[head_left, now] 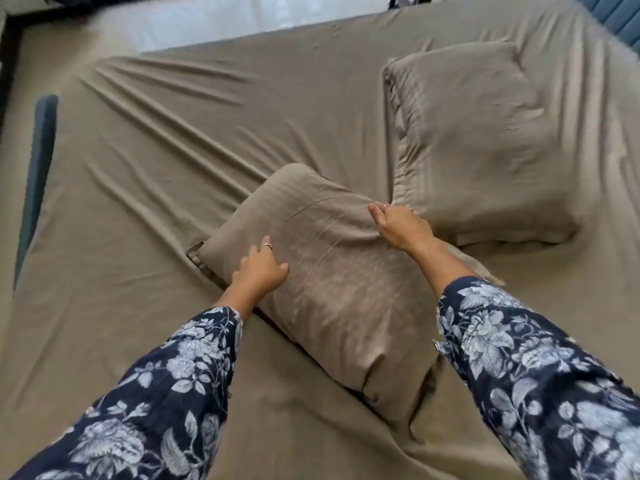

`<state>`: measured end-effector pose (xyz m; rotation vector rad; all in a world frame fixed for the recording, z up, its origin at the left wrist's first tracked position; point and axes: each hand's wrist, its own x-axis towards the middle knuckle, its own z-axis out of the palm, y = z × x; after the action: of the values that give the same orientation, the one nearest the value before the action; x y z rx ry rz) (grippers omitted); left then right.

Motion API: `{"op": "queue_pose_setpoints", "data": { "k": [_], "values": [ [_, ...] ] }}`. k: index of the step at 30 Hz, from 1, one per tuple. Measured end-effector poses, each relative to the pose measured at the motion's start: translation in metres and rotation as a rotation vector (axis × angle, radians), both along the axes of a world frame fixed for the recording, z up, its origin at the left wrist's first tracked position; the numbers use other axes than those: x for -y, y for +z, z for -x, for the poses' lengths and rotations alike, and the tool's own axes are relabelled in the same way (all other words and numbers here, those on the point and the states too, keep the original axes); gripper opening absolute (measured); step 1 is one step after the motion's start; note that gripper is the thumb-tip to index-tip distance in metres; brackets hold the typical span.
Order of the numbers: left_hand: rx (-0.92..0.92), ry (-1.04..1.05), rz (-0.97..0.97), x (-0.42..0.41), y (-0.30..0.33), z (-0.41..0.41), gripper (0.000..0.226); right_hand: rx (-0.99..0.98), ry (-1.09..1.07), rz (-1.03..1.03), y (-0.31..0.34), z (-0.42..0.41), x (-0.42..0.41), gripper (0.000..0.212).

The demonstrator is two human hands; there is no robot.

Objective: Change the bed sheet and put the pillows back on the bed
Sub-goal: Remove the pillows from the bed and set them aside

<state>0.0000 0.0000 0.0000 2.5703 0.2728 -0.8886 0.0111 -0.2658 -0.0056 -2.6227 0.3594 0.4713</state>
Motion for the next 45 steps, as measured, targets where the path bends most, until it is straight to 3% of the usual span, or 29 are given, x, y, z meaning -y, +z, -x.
{"op": "queue_pose_setpoints", "data": {
  "k": [3,8,10,13,17,23,29,32,34,37,41,45],
  "values": [
    [-0.032,0.304,0.076,0.003,-0.023,0.004,0.091,-0.059,0.103,-0.002,-0.033,-0.025,-0.002,0.062],
    [-0.31,0.854,0.327,-0.008,-0.077,0.029,0.106,-0.15,0.101,0.028,-0.072,-0.055,-0.008,0.08],
    [-0.4,1.001,0.485,-0.007,-0.086,0.037,0.089,-0.17,0.023,-0.028,-0.077,-0.066,-0.004,0.089],
    [-0.376,1.043,0.586,-0.004,-0.093,0.046,0.061,-0.214,-0.077,-0.119,-0.08,-0.071,0.003,0.095],
    [-0.27,1.106,0.684,-0.005,-0.088,0.045,0.069,-0.225,-0.133,-0.144,-0.068,-0.066,0.002,0.092],
    [-0.093,1.034,0.573,-0.018,-0.044,0.05,0.069,-0.136,-0.261,-0.208,-0.021,-0.039,-0.011,0.075],
    [0.064,0.921,0.518,-0.066,0.029,0.075,0.074,-0.032,-0.46,-0.375,0.046,0.017,-0.053,0.087],
    [0.124,0.862,0.547,-0.106,0.07,0.094,0.083,-0.009,-0.53,-0.492,0.079,0.043,-0.09,0.092],
    [0.181,0.838,0.553,-0.14,0.097,0.115,0.087,-0.036,-0.508,-0.584,0.096,0.063,-0.122,0.078],
    [0.271,0.881,0.593,-0.196,0.138,0.153,0.065,-0.068,-0.468,-0.675,0.124,0.101,-0.183,0.061],
    [0.33,0.968,0.794,-0.29,0.188,0.23,0.07,-0.092,-0.418,-0.736,0.153,0.165,-0.275,0.074],
    [0.429,0.99,0.962,-0.383,0.221,0.316,0.056,-0.103,-0.375,-0.833,0.177,0.237,-0.38,0.05]
  ]
}}
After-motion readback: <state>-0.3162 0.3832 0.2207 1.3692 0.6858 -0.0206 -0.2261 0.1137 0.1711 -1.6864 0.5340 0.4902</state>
